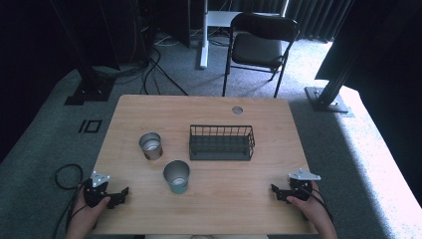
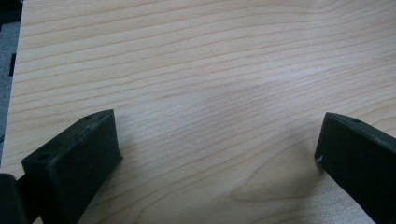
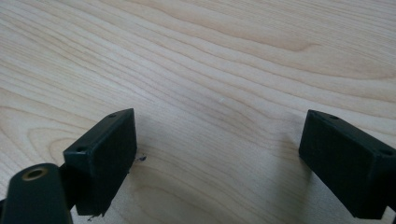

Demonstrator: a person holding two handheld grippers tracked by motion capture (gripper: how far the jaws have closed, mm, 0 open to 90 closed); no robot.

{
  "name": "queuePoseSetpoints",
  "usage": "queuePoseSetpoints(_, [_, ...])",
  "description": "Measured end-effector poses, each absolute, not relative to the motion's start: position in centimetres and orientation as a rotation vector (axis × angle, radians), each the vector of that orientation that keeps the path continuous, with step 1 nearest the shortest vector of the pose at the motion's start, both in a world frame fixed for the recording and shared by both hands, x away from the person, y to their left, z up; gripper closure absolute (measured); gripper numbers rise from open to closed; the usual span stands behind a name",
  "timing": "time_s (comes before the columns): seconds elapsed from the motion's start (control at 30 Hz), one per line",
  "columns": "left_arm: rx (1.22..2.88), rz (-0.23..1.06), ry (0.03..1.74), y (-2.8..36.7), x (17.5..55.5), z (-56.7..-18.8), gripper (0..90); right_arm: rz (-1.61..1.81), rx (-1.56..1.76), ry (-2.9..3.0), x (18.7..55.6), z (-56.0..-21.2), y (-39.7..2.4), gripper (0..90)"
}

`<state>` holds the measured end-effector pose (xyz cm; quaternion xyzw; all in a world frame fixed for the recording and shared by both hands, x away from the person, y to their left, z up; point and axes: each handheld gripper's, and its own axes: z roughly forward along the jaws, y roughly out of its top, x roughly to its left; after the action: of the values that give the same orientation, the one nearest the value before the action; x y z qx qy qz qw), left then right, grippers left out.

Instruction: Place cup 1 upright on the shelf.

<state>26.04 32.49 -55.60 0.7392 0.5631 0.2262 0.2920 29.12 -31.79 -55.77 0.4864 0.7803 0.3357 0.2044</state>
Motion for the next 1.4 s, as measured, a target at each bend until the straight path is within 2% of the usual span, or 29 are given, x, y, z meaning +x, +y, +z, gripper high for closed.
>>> queuePoseSetpoints(1.4, [1.97,0.602,1.501,32.49,26.04,-55.6,0.3,1.027,1.245,2.21,29.23,-54.97,-31.03,11.1])
